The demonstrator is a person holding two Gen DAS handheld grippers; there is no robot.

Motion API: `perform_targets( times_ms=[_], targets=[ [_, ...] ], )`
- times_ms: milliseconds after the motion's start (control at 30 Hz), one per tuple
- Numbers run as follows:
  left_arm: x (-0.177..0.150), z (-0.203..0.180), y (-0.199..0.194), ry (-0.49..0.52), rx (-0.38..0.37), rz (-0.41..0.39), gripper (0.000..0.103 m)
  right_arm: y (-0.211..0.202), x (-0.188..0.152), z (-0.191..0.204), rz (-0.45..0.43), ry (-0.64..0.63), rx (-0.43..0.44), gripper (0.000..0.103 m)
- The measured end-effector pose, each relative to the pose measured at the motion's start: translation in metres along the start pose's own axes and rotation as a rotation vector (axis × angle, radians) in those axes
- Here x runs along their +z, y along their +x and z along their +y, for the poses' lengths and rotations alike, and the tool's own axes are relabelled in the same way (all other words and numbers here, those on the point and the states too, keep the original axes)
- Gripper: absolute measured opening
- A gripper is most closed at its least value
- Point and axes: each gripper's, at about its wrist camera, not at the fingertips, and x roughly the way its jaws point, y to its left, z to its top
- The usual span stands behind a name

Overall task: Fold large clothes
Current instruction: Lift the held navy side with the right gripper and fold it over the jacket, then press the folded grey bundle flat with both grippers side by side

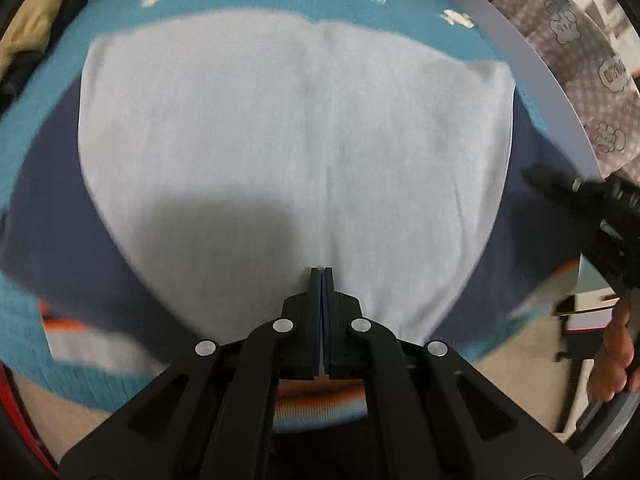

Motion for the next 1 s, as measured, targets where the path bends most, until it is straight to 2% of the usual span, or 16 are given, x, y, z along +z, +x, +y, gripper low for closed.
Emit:
perform_targets(
  times_ms=[133, 233, 400, 567, 667, 833, 1000],
  targets=[
    [-0.014, -0.003, -0.002, 0.038, 0.022, -0.017, 0.0, -0.019, -0.006, 0.039, -0.05, -0.115, 0.021, 0.017],
    [-0.015, 0.0, 0.002, 0.015, 0.01, -0.017, 0.0, -0.027, -0.012, 0.07, -0.056, -0.177, 0.092, 0.017],
    [-0.02, -0.004, 0.0, 0.044, 0.01, -0.037, 0.0, -0.035, -0.02, 0.119, -0.031, -0.277, 0.195, 0.017],
    [-0.024, 0.003, -0.029, 0.066, -0.042, -0.055, 0.001, -0.035, -0.027, 0.156, -0.002, -0.365, 0.241, 0.017],
    [-0.029, 0.015, -0.061, 0.102, -0.069, -0.109, 0.001, -0.03, -0.039, 0.185, 0.013, -0.449, 0.247, 0.017],
    [-0.032, 0.055, -0.106, 0.072, -0.006, -0.178, 0.001, -0.005, -0.056, 0.221, 0.104, -0.523, 0.288, 0.017],
    [-0.038, 0.116, -0.124, -0.043, 0.091, -0.163, 0.001, 0.047, -0.074, 0.252, 0.214, -0.556, 0.3, 0.017]
  ],
)
